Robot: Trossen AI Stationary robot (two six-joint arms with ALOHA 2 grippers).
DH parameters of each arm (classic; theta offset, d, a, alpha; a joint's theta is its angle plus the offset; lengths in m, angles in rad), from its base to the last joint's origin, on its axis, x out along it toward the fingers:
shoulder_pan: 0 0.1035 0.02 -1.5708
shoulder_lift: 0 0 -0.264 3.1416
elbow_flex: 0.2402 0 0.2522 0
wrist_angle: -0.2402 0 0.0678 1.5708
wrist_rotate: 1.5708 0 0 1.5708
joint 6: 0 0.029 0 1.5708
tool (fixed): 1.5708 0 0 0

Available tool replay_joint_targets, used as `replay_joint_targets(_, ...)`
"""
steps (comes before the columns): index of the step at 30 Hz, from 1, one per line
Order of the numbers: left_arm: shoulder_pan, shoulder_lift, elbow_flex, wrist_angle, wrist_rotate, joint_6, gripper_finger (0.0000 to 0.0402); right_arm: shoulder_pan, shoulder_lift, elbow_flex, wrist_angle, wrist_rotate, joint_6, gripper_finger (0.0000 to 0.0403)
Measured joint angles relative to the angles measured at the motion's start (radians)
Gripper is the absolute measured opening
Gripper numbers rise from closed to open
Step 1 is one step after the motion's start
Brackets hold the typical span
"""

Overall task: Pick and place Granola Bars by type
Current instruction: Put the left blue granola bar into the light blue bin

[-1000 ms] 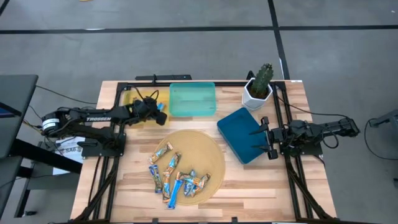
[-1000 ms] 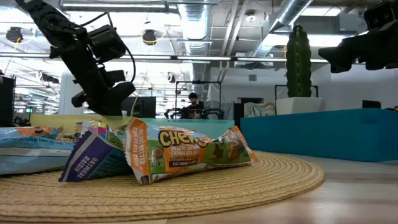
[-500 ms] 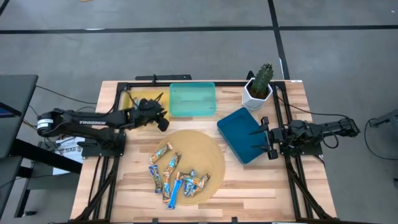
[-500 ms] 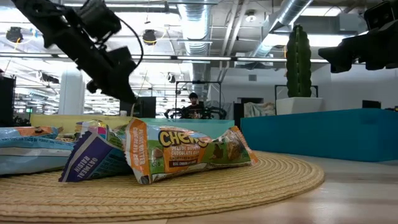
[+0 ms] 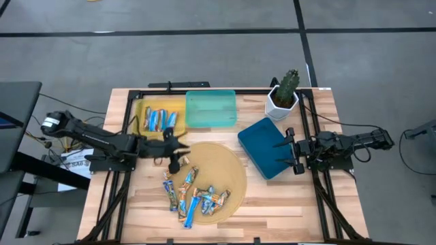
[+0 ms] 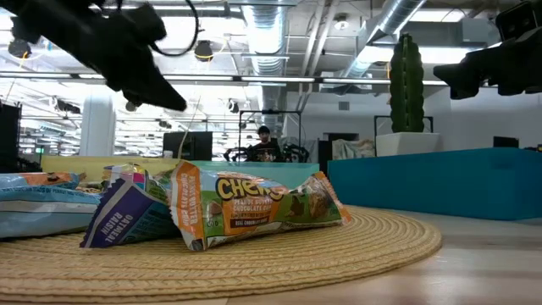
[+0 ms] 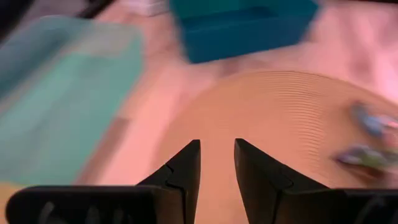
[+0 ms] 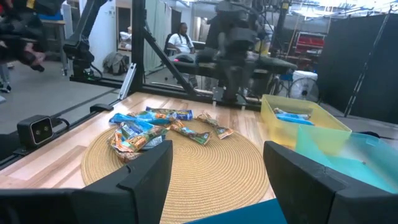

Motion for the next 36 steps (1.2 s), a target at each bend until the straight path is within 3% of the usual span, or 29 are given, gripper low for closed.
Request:
replay_joint_targets(8, -0.163, 0.000, 0.000, 0.048, -0.034, -0.019, 0.0092, 0.000, 0.000, 0.000, 0.000, 0.000, 0.000, 0.0244)
replay_joint_targets(16, -0.178, 0.021, 0.000, 0.048, -0.050, -0.031, 0.0092, 0.000, 0.000, 0.000, 0.000, 0.000, 0.000, 0.0244)
replay_joint_targets(23, -0.178, 0.124, 0.060, 0.013, -0.064, -0.060, 0.0092, 0.000, 0.000, 0.000, 0.000, 0.000, 0.000, 0.0244)
replay_joint_targets(32, -0.169, 0.290, 0.274, -0.376, -0.099, -0.250, 0.0092, 0.000, 0.000, 0.000, 0.000, 0.000, 0.000, 0.0244)
replay_joint_targets(36, -0.153, 0.354, 0.364, -0.531, -0.055, -0.362, 0.0092, 0.000, 0.000, 0.000, 0.000, 0.000, 0.000, 0.0244)
